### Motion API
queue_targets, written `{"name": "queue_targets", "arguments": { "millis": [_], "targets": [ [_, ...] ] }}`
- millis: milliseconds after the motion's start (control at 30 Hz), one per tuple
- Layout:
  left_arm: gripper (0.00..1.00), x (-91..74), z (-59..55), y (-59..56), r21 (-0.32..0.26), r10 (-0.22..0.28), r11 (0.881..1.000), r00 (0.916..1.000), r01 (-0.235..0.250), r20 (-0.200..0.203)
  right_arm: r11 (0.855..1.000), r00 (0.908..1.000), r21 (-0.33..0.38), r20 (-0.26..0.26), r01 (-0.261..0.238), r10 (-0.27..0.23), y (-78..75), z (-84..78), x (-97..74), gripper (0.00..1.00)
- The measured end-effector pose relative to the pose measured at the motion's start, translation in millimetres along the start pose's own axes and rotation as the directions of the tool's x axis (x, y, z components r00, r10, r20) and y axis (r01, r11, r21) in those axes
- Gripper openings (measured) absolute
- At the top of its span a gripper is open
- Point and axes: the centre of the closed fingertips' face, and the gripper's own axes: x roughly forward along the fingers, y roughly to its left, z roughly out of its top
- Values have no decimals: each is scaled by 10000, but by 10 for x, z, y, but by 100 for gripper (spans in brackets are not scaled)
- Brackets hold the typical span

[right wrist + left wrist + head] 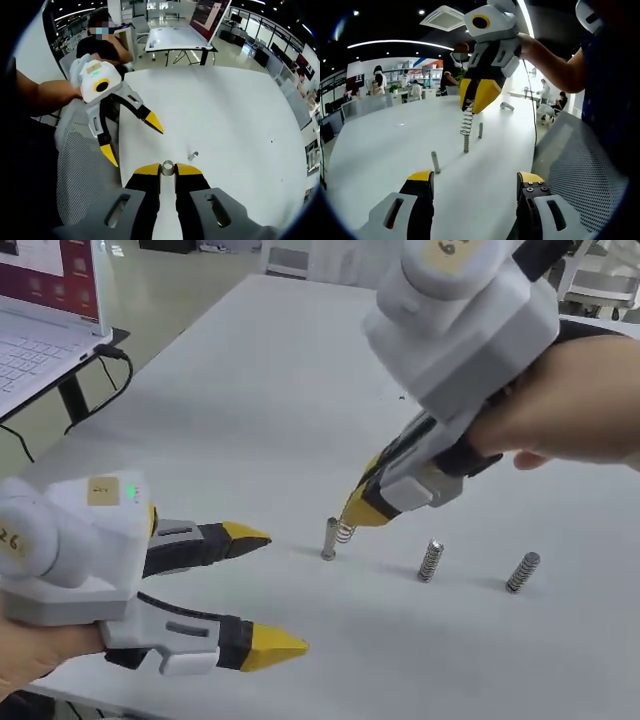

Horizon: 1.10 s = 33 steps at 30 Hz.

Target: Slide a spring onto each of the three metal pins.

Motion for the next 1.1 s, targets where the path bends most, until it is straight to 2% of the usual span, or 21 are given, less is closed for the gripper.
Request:
{"name": "queue_targets", "arguments": {
  "millis": [100,233,500,800,1100],
  "targets": [
    [70,0,-20,8,-62,90,9999,9999,-90,-51,9999,9999,44,-34,97,-96,-79,9,21,8],
    [76,-9,-9,24,-160,215,9996,9997,-213,111,9995,9993,-29,-193,326,-326,-222,20,91,8],
    [86,-16,-12,40,-214,375,9991,9991,-371,183,9983,9971,-158,-498,561,-568,-373,52,230,8],
    [88,-36,-2,43,-264,488,9985,9985,-481,247,9992,9967,-90,-706,385,-391,-437,83,402,8],
    [88,-41,-30,42,-320,506,9982,9985,-500,190,9994,9959,-32,-838,343,-345,-517,72,464,8]
  ]
}}
